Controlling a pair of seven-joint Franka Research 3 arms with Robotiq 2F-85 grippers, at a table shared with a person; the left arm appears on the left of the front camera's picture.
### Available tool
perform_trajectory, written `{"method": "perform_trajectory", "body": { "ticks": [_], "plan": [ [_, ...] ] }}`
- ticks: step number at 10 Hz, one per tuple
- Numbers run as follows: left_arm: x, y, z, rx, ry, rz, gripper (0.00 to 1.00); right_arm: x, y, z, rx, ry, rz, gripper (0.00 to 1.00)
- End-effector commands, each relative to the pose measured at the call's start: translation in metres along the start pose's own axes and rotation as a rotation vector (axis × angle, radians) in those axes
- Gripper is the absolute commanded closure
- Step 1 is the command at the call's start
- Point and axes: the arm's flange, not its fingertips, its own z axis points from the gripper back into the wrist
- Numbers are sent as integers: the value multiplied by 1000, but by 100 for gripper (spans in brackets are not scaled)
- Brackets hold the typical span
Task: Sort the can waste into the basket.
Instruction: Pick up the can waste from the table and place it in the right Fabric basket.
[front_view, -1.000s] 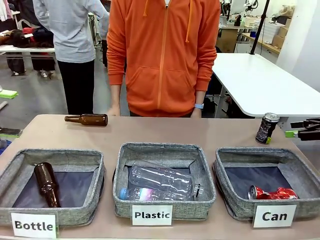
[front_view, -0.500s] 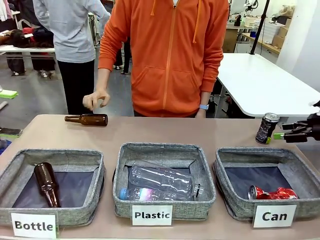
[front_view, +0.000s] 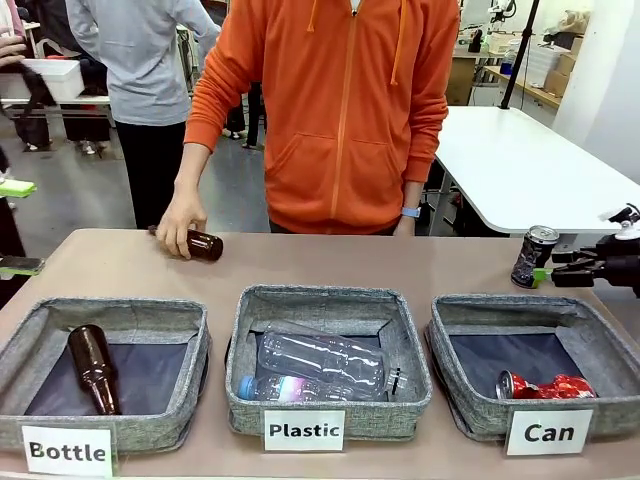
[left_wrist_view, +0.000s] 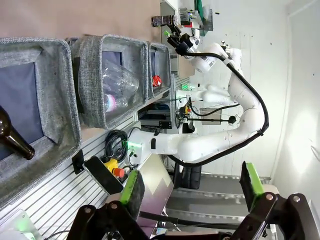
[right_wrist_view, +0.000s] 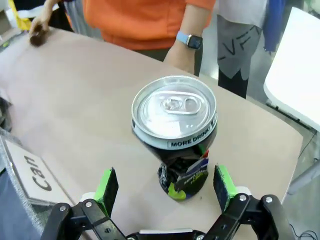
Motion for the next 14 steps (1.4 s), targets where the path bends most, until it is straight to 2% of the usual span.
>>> {"method": "perform_trajectory", "body": {
  "ticks": [1, 7, 8, 9, 10, 11, 12, 14],
  "plan": [
    [-4, -1, 1, 3, 12, 3, 0, -5, -6, -19, -16, -67, 19, 0],
    [-4, -1, 1, 3, 12, 3, 0, 0, -11, -41, -37, -143, -19, 0],
    [-4, -1, 1, 3, 12, 3, 0, 0, -11, -41, -36, -134, -32, 59],
    [-4, -1, 1, 3, 12, 3, 0, 0, -12, -42, -31, -133, -38, 59],
    [-4, -1, 1, 3, 12, 3, 0, 2, -14, -40, -37, -137, -45, 100],
    [-4, -1, 1, 3, 12, 3, 0, 3, -14, -37, -27, -139, -46, 64],
    [-4, -1, 1, 3, 12, 3, 0, 3, -13, -40, -28, -139, -41, 100],
    [-4, -1, 1, 3, 12, 3, 0, 5, -13, -44, -18, -145, -38, 100]
  ]
}}
